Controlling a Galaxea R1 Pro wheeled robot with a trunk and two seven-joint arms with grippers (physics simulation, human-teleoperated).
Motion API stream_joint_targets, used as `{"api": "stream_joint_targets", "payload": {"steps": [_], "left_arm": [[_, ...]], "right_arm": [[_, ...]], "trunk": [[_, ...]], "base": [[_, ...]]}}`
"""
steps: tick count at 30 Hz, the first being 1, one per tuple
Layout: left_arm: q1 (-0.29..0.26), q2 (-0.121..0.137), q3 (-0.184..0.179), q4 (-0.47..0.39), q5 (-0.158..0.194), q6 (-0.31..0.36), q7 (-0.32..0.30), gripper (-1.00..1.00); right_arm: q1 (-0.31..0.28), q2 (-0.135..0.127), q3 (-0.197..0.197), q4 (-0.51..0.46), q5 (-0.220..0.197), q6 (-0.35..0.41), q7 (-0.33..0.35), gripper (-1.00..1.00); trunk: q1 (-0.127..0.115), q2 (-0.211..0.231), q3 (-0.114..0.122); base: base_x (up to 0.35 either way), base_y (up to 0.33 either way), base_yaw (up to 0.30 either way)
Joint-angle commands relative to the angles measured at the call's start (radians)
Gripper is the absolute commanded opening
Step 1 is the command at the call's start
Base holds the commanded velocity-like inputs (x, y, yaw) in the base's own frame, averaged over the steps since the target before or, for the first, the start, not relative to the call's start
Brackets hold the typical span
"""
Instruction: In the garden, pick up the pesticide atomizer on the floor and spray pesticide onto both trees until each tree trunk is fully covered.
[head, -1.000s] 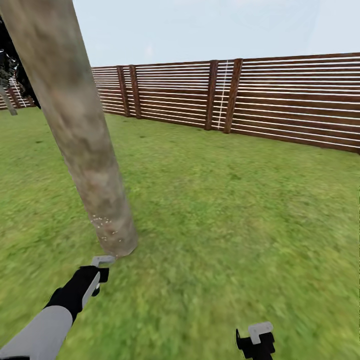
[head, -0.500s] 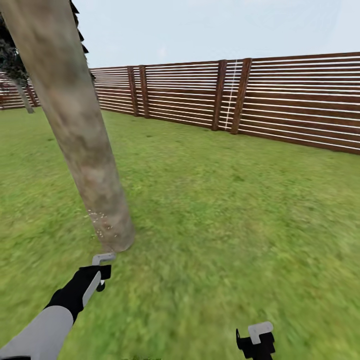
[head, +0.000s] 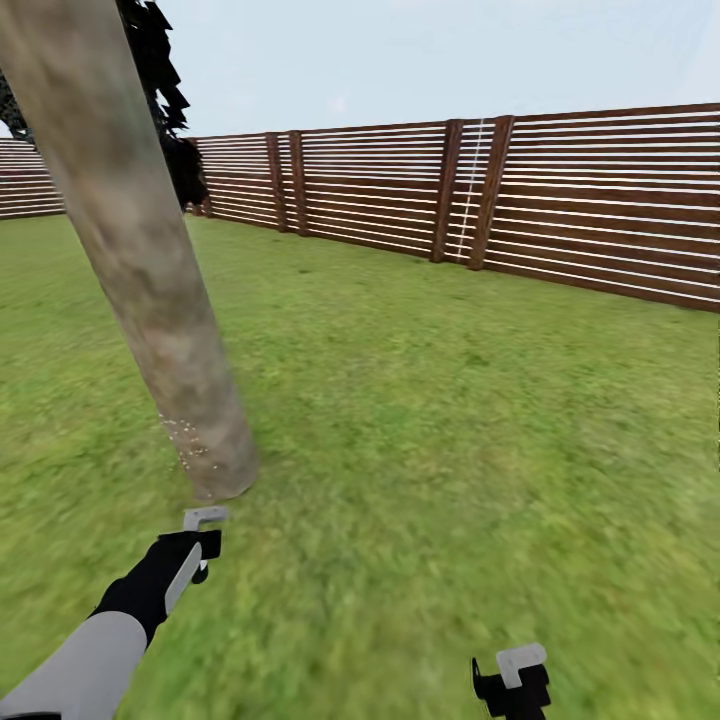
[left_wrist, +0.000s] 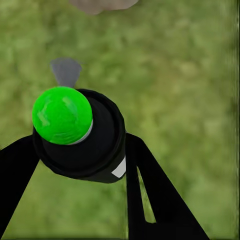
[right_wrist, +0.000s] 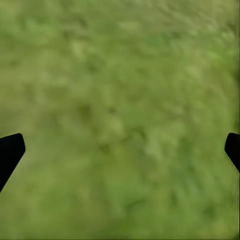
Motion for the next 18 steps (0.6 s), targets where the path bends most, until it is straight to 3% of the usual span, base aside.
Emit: {"api": "stream_joint_targets", "payload": {"steps": [1, 12, 18], "left_arm": [[0.000, 0.000, 0.000, 0.000, 0.000, 0.000, 0.000, -1.00], [0.000, 0.002, 0.002, 0.000, -0.005, 0.000, 0.000, -1.00], [0.000, 0.002, 0.001, 0.000, -0.005, 0.000, 0.000, -1.00]], "right_arm": [[0.000, 0.000, 0.000, 0.000, 0.000, 0.000, 0.000, 1.00], [0.000, 0.000, 0.000, 0.000, 0.000, 0.000, 0.000, 1.00], [0.000, 0.000, 0.000, 0.000, 0.000, 0.000, 0.000, 1.00]], "trunk": [[0.000, 0.000, 0.000], [0.000, 0.000, 0.000], [0.000, 0.000, 0.000]], "base": [[0.000, -0.275, 0.000], [0.024, -0.275, 0.005], [0.221, -0.200, 0.218]]}}
